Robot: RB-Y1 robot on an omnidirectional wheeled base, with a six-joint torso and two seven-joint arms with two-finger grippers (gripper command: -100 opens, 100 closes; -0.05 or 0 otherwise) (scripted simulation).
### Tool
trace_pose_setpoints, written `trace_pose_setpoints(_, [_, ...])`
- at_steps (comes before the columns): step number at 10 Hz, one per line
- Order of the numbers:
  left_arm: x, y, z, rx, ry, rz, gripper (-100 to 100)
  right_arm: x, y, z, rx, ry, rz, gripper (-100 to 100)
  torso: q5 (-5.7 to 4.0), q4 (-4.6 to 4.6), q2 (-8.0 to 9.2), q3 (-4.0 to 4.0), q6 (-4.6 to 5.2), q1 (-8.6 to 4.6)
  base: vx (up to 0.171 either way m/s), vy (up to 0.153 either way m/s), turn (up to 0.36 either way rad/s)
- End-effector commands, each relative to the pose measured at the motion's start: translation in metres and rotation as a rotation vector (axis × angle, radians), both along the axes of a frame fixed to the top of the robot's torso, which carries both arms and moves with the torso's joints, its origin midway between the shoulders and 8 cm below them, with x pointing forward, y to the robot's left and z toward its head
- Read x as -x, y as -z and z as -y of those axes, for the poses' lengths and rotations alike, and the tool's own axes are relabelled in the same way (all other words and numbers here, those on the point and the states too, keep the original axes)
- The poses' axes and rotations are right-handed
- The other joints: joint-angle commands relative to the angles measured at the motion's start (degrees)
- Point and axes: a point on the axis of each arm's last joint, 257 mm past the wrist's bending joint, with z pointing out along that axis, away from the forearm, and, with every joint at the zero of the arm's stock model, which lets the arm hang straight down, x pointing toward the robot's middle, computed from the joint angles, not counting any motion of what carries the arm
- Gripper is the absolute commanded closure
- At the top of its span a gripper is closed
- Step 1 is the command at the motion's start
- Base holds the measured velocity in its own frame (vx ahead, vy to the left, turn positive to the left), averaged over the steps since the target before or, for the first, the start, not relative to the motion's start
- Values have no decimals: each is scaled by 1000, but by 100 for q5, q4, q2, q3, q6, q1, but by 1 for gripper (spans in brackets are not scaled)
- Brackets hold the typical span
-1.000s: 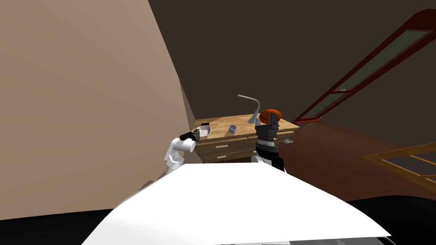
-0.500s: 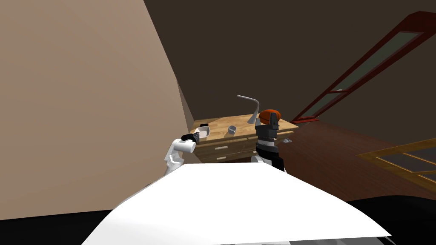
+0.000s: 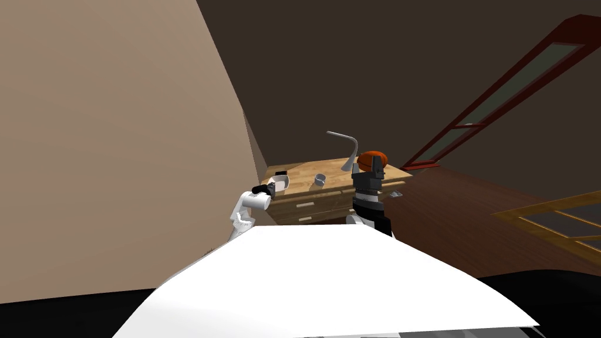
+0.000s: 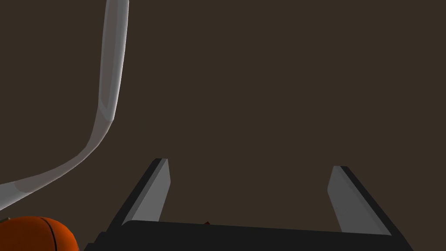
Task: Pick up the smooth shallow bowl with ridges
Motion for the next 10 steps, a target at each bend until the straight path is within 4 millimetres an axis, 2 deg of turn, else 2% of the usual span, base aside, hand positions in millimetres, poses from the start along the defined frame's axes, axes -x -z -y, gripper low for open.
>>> trace_pose_setpoints(1, [0,0,0,0,0,0,-100,0,0,0,0,0,0,0,0,0,0,0,0,0,8,1,-1])
trace_pose_setpoints(2, [0,0,0,0,0,2,100,0,0,0,0,0,0,0,0,1,4,2,0,-1,0,0,0])
trace_pose_setpoints(6, [0,1,0,0,1,-1,100,0,0,0,0,0,0,0,-1,6,13,9,-2,-2,0,0,0])
trace_pose_setpoints(7, [0,1,0,0,0,-1,0,0,0,0,0,0,0,0,-1,7,15,11,-2,-3,0,0,0])
trace_pose_setpoints(8, [4,-6,2,0,1,1,100,0,0,0,0,0,0,0,-2,8,16,12,-2,-3,-16,-1,9])
trace_pose_setpoints(10, [8,-12,3,0,2,0,100,0,0,0,0,0,0,0,-4,14,31,22,-2,-5,-27,1,7])
